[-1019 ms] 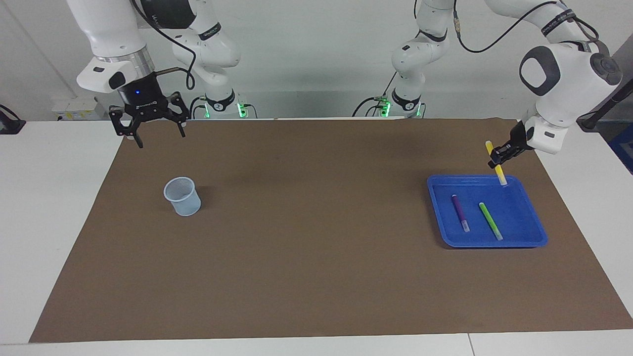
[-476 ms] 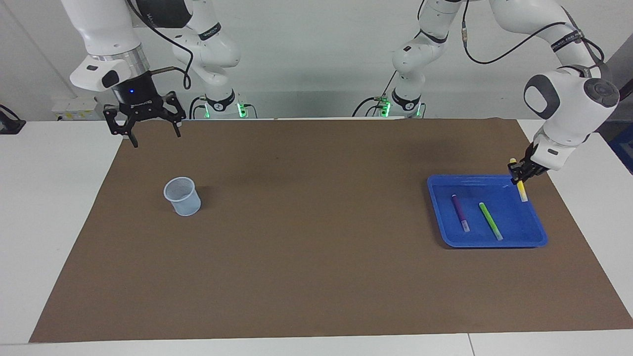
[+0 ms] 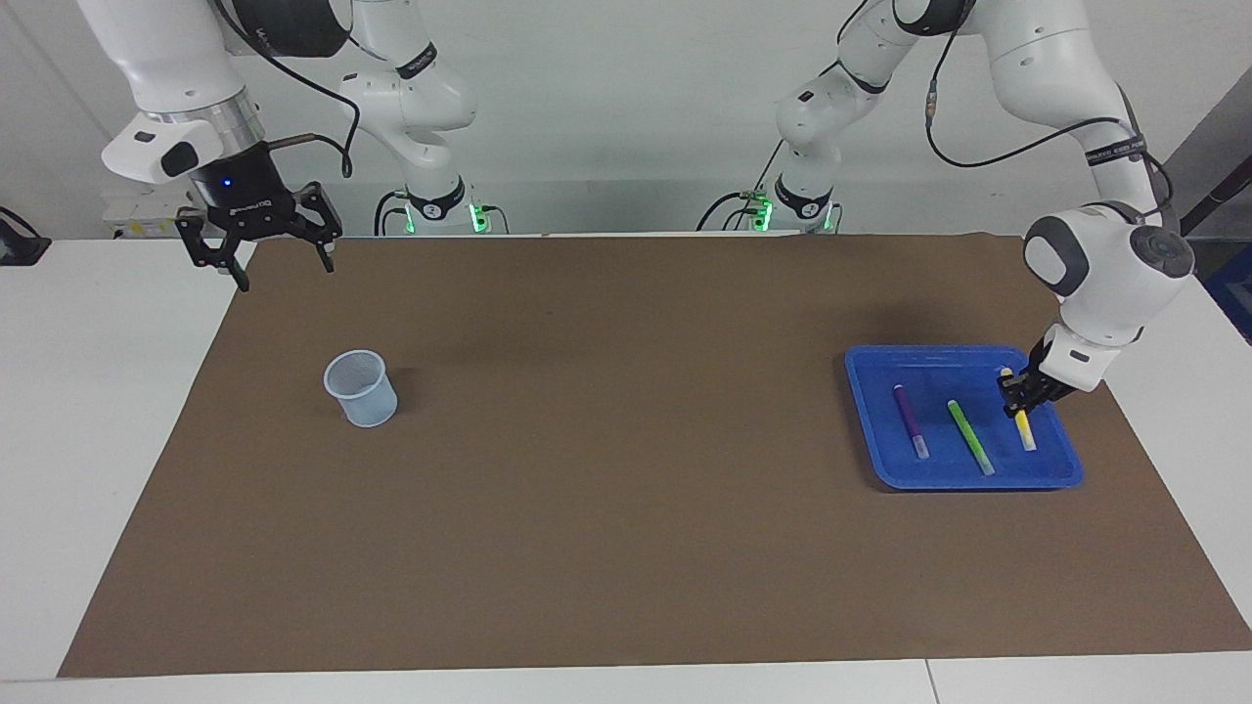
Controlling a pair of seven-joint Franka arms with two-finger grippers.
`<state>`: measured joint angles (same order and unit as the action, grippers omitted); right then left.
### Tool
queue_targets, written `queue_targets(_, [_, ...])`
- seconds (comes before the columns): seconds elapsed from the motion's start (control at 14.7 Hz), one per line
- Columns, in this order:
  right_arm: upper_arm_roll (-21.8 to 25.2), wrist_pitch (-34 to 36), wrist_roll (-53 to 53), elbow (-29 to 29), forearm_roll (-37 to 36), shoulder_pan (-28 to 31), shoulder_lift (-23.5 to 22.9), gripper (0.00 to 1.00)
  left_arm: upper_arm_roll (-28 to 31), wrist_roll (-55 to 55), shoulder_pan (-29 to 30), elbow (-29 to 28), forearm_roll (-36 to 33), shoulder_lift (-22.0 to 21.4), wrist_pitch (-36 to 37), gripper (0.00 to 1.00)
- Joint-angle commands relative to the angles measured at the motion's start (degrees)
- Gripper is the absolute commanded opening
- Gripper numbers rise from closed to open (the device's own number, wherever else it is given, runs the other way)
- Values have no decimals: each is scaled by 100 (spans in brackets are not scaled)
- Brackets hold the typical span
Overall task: Right arm passes pens to left for tray arrangement
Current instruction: 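Lower the yellow pen into the blue tray with the left gripper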
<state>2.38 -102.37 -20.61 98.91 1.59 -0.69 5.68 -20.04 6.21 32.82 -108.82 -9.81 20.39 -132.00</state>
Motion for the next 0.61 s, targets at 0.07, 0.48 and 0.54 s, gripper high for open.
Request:
queue_targets(0.07, [184, 85, 49, -100, -132, -194, -207, 100, 35, 39, 67, -25, -126, 211, -414, 0])
queue_targets(0.48, [271, 208, 189, -293, -132, -203, -357, 100, 35, 21, 66, -86, -126, 211, -432, 90])
queue_targets(0.54, [307, 252, 390, -302, -132, -220, -357, 100, 35, 30, 67, -86, -126, 211, -441, 100])
